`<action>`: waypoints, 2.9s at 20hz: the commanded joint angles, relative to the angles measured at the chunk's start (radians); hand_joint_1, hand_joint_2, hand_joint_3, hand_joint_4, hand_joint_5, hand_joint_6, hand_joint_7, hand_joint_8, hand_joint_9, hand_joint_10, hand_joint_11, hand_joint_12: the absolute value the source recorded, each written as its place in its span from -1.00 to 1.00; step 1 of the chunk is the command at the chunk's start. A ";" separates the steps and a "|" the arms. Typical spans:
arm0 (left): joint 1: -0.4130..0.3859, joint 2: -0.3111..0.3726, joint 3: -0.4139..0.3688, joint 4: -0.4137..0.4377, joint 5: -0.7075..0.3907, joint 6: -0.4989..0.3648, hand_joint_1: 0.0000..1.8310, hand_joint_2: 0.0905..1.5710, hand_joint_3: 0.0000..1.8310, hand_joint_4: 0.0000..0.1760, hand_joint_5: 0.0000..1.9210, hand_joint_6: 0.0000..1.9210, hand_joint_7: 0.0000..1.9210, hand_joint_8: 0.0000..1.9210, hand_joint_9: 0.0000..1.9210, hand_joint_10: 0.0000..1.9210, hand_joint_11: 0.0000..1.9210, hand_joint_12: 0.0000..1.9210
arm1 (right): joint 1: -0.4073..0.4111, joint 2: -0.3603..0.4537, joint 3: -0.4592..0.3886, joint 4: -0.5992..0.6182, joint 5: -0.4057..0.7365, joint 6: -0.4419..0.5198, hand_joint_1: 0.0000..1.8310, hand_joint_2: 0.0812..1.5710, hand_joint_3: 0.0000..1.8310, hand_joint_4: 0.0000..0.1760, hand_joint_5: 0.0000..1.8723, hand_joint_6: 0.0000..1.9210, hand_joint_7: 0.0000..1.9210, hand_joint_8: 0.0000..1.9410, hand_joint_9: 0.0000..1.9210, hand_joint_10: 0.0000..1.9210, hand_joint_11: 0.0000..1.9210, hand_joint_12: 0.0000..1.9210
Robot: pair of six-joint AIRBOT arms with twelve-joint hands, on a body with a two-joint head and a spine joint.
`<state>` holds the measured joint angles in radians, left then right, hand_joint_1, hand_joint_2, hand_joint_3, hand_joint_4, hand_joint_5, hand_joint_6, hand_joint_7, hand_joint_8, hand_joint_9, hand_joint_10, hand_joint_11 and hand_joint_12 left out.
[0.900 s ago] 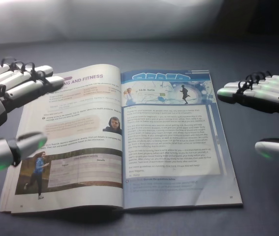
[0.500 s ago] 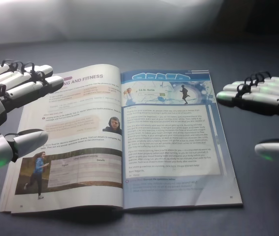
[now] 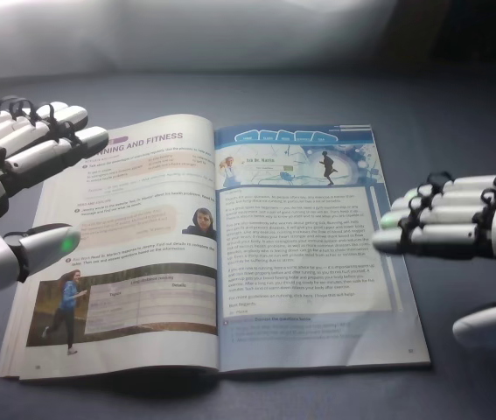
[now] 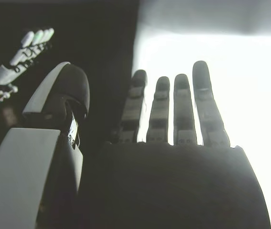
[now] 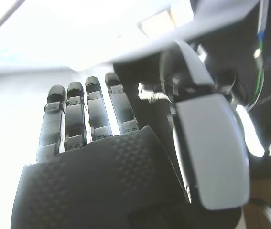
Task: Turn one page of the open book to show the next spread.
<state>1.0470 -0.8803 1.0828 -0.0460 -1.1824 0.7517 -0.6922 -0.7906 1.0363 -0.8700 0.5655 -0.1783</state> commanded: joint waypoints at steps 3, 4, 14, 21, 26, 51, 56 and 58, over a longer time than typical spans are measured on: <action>-0.008 0.011 0.006 -0.028 -0.123 0.002 -0.79 0.80 -1.00 -1.00 -0.84 -0.99 -0.94 -1.00 -0.96 -0.99 -1.00 -0.58 | 0.051 0.003 -0.001 -0.124 0.031 0.126 -0.86 0.61 -1.00 -1.00 -0.96 -1.00 -1.00 -1.00 -0.98 -0.99 -1.00 -0.68; -0.008 0.011 0.006 -0.030 -0.125 0.003 -0.79 0.81 -1.00 -1.00 -0.84 -0.99 -0.94 -1.00 -0.95 -0.99 -1.00 -0.48 | 0.060 -0.001 0.001 -0.160 0.025 0.153 -0.86 0.61 -1.00 -1.00 -0.96 -1.00 -1.00 -1.00 -1.00 -1.00 -1.00 -0.78; -0.003 0.013 0.006 -0.041 -0.136 0.007 -0.74 0.80 -1.00 -1.00 -0.86 -1.00 -0.99 -1.00 -0.97 -1.00 -1.00 -0.28 | 0.097 -0.063 0.044 -0.428 0.003 0.391 -0.86 0.54 -1.00 -1.00 -0.87 -0.99 -0.94 -0.99 -0.89 -0.99 -1.00 -0.08; -0.003 0.012 0.005 -0.042 -0.139 0.007 -0.84 0.81 -1.00 -1.00 -0.87 -1.00 -0.99 -1.00 -0.97 -0.99 -1.00 -0.33 | 0.093 -0.100 0.069 -0.484 -0.003 0.453 -0.93 0.57 -1.00 -1.00 -0.83 -1.00 -0.95 -1.00 -0.95 -0.99 -1.00 -0.31; -0.003 0.011 0.005 -0.045 -0.141 0.007 -0.87 0.80 -1.00 -1.00 -0.87 -1.00 -1.00 -1.00 -0.98 -1.00 -1.00 -0.24 | 0.087 -0.135 0.086 -0.526 -0.003 0.495 -0.99 0.58 -1.00 -1.00 -0.84 -1.00 -0.94 -1.00 -0.95 -1.00 -1.00 -0.54; 0.018 0.023 -0.004 -0.098 -0.204 0.023 -0.78 0.80 -1.00 -1.00 -0.88 -1.00 -1.00 -1.00 -1.00 -1.00 -1.00 -0.58 | 0.121 -0.403 0.253 -0.237 0.091 0.254 -1.00 0.57 -1.00 -1.00 -0.97 -0.99 -1.00 -1.00 -1.00 -1.00 -1.00 -1.00; 0.043 0.034 -0.014 -0.134 -0.242 0.036 -0.66 0.79 -1.00 -0.74 -0.89 -1.00 -1.00 -1.00 -1.00 -1.00 -1.00 -0.55 | 0.127 -0.452 0.277 -0.106 0.131 0.143 -1.00 0.60 -0.99 -1.00 -0.99 -1.00 -1.00 -1.00 -1.00 -1.00 -1.00 -1.00; 0.048 0.037 -0.016 -0.144 -0.252 0.040 -0.64 0.78 -1.00 -0.89 -0.89 -1.00 -1.00 -1.00 -1.00 -1.00 -1.00 -0.55 | 0.137 -0.474 0.289 -0.090 0.139 0.127 -1.00 0.60 -1.00 -1.00 -1.00 -1.00 -1.00 -1.00 -1.00 -1.00 -1.00 -1.00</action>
<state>1.1011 -0.8528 1.0679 -0.1761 -1.3018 0.7895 -0.5636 -1.2751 1.3296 -1.0058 0.6170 -0.0566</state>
